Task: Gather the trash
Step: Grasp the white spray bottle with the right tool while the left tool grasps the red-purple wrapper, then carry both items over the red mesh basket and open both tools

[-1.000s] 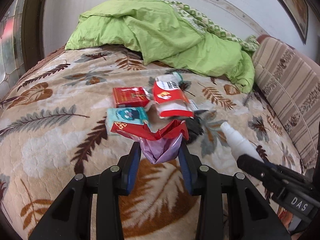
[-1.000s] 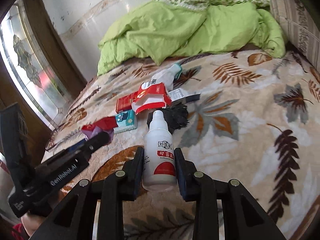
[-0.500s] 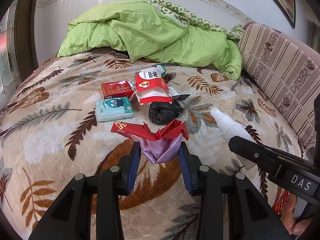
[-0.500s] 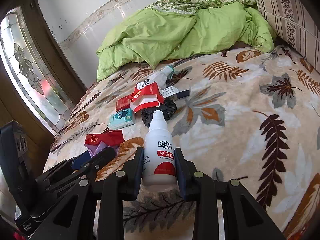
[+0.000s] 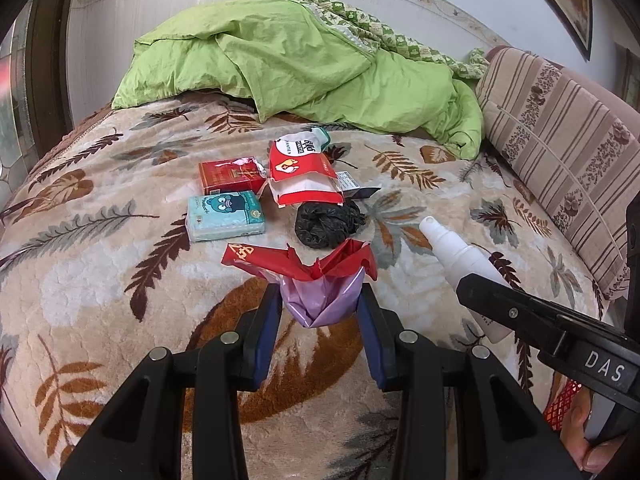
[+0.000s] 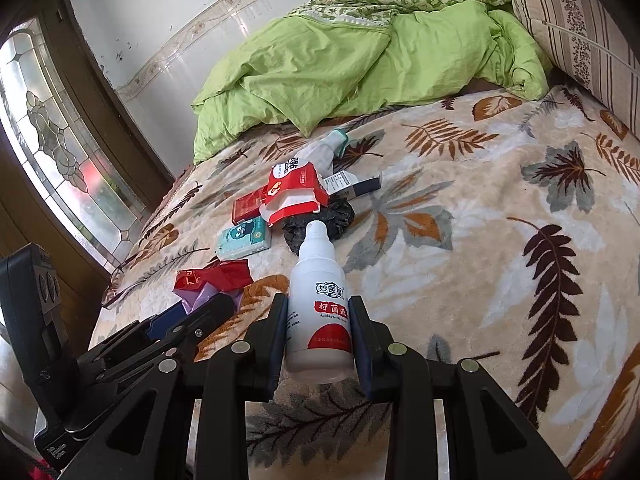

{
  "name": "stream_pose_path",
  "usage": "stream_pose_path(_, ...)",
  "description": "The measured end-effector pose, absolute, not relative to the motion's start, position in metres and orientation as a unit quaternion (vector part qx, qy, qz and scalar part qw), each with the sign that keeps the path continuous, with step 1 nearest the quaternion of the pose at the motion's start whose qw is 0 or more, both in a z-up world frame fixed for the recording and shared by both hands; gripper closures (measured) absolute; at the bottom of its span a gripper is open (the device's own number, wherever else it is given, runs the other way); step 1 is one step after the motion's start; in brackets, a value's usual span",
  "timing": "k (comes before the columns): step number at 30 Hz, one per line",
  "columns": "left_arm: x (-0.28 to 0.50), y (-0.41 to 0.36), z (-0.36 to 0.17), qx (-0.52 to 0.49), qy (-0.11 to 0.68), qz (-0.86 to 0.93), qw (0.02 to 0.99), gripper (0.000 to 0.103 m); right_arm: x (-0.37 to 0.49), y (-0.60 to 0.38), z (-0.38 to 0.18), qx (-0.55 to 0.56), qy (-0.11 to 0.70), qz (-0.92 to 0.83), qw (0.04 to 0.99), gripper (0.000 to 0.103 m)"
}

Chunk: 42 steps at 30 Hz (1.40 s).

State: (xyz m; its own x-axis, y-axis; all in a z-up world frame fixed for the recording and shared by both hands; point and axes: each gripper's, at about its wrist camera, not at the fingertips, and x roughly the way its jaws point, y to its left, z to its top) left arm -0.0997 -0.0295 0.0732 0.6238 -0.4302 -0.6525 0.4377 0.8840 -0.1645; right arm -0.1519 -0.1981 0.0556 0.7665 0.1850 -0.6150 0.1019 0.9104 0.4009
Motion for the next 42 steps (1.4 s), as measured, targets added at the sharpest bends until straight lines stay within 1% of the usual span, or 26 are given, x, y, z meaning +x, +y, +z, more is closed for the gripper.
stream_pose_path(6, -0.113, -0.042, 0.079, -0.001, 0.359, -0.276, 0.892, 0.066, -0.166, -0.212, 0.059, 0.249, 0.336, 0.022, 0.908, 0.071)
stream_pose_path(13, -0.146, -0.078, 0.095, 0.009, 0.355, -0.347, 0.868, 0.066, -0.220, -0.248, 0.075, 0.289, 0.314, 0.009, 0.904, 0.071)
stream_pose_path(20, -0.191, -0.129, 0.117, 0.038, 0.340, -0.420, 0.841, 0.066, -0.296, -0.296, 0.094, 0.314, 0.290, -0.042, 0.903, 0.071)
stream_pose_path(25, -0.233, -0.175, 0.131, 0.061, 0.336, -0.489, 0.803, 0.066, -0.363, -0.332, 0.106, 0.319, 0.267, -0.107, 0.903, 0.071)
stream_pose_path(32, -0.289, -0.234, 0.131, 0.092, 0.360, -0.569, 0.734, 0.066, -0.448, -0.373, 0.107, 0.344, 0.254, -0.190, 0.884, 0.071)
stream_pose_path(38, -0.327, -0.271, 0.125, 0.124, 0.374, -0.608, 0.689, 0.066, -0.489, -0.391, 0.096, 0.366, 0.251, -0.232, 0.865, 0.071)
stream_pose_path(40, -0.334, -0.283, 0.120, 0.132, 0.384, -0.614, 0.677, 0.060, -0.495, -0.395, 0.091, 0.373, 0.256, -0.241, 0.859, 0.071)
stream_pose_path(42, -0.337, -0.288, 0.115, 0.139, 0.393, -0.614, 0.670, 0.043, -0.502, -0.399, 0.085, 0.378, 0.261, -0.258, 0.850, 0.070)
